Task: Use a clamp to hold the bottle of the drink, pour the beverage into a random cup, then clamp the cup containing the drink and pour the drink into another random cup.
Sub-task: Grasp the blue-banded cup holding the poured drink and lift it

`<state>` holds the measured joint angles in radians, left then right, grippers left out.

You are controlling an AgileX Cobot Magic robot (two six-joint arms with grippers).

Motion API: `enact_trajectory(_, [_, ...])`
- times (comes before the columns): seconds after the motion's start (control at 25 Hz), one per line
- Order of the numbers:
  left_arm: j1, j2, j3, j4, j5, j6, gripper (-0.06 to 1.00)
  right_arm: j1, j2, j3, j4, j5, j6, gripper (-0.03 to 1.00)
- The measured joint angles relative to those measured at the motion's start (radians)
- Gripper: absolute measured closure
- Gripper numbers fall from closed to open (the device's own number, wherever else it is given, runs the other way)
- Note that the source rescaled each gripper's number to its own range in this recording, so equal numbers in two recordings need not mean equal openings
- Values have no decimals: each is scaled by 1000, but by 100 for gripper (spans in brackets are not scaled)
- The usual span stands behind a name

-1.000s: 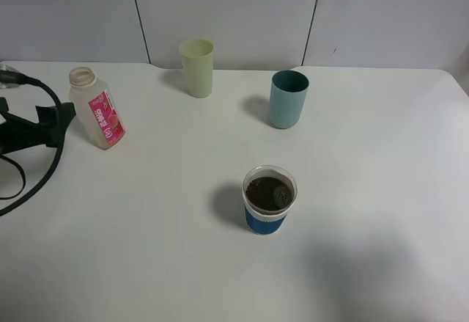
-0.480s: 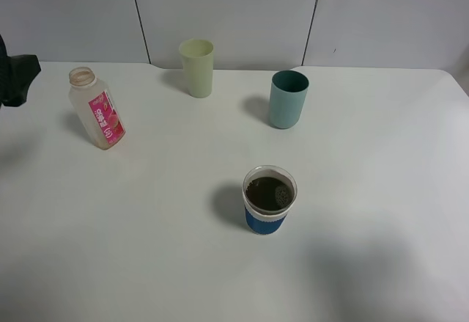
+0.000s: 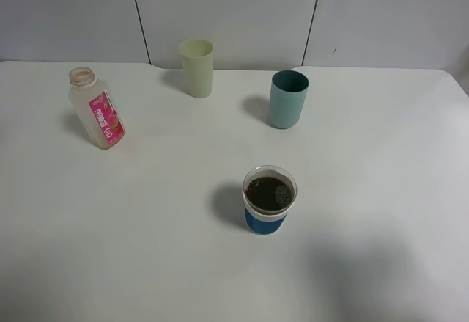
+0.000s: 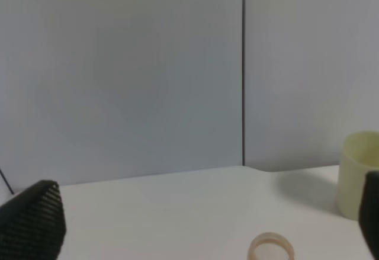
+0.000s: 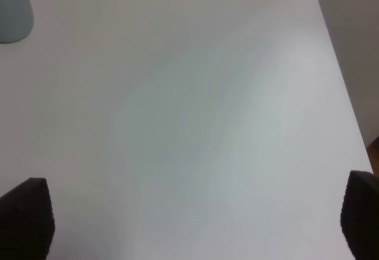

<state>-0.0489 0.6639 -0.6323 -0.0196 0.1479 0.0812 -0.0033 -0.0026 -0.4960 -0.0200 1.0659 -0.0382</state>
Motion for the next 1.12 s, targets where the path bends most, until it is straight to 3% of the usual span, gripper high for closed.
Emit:
enact_trajectory(0.36, [0, -191, -109, 49, 340, 13, -6, 0, 0, 0, 0, 0, 0, 7])
enact_trajectory(0.88, [1, -440, -115, 144, 591, -129, -6, 0, 0, 0, 0, 0, 0, 7])
enact_trajectory(1.12, [98, -509, -117, 151, 692, -146, -6, 0, 0, 0, 0, 0, 0, 7])
